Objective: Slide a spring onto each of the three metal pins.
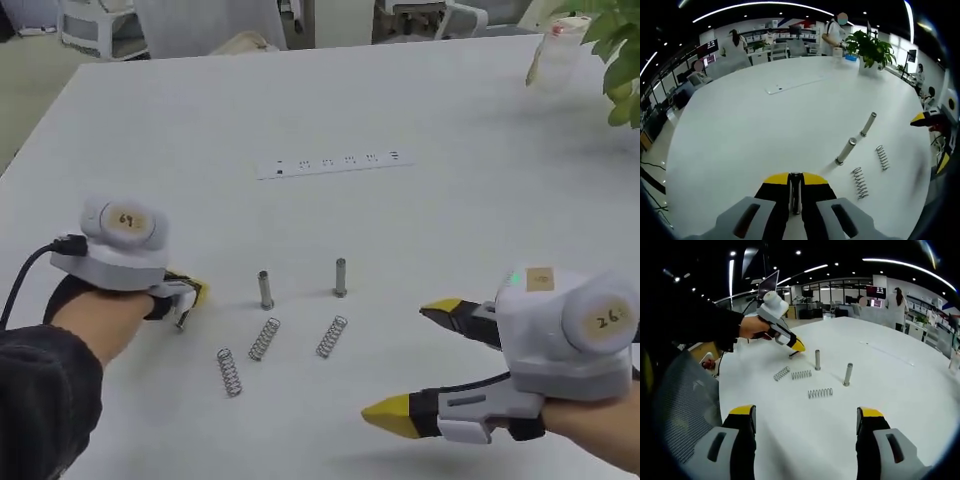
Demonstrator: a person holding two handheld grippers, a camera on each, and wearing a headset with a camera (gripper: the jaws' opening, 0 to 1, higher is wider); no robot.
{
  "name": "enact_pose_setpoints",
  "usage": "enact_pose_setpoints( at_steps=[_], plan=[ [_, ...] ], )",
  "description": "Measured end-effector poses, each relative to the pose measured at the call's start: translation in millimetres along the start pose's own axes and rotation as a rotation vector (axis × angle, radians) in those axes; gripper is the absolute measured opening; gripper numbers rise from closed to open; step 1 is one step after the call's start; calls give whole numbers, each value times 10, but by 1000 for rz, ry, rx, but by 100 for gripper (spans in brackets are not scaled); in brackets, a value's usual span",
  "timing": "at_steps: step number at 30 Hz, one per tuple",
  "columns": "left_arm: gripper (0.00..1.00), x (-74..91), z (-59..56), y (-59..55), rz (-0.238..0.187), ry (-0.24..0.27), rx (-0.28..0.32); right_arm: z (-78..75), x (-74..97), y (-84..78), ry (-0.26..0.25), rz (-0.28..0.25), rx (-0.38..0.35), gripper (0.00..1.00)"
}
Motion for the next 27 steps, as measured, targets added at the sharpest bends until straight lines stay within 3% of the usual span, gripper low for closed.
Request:
enact_pose_setpoints(
  at_steps=[10, 27],
  plan=[
    [0, 150, 70, 21, -36, 22, 40, 50, -9, 58, 11, -9, 20, 82],
    [0, 262, 54, -17, -76, 29, 76, 63, -25, 83, 16, -10, 37, 81]
  ],
)
Point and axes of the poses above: the centre of the closed fingertips' face, and the gripper's own axes: x roughly backward along the fingers, z roughly to its left, y roughly out of its top, the point moved 4 cm from there along x, roughly backward along the fingers, and after that the axes turned 4 degrees about -z, right-handed, at the moved point
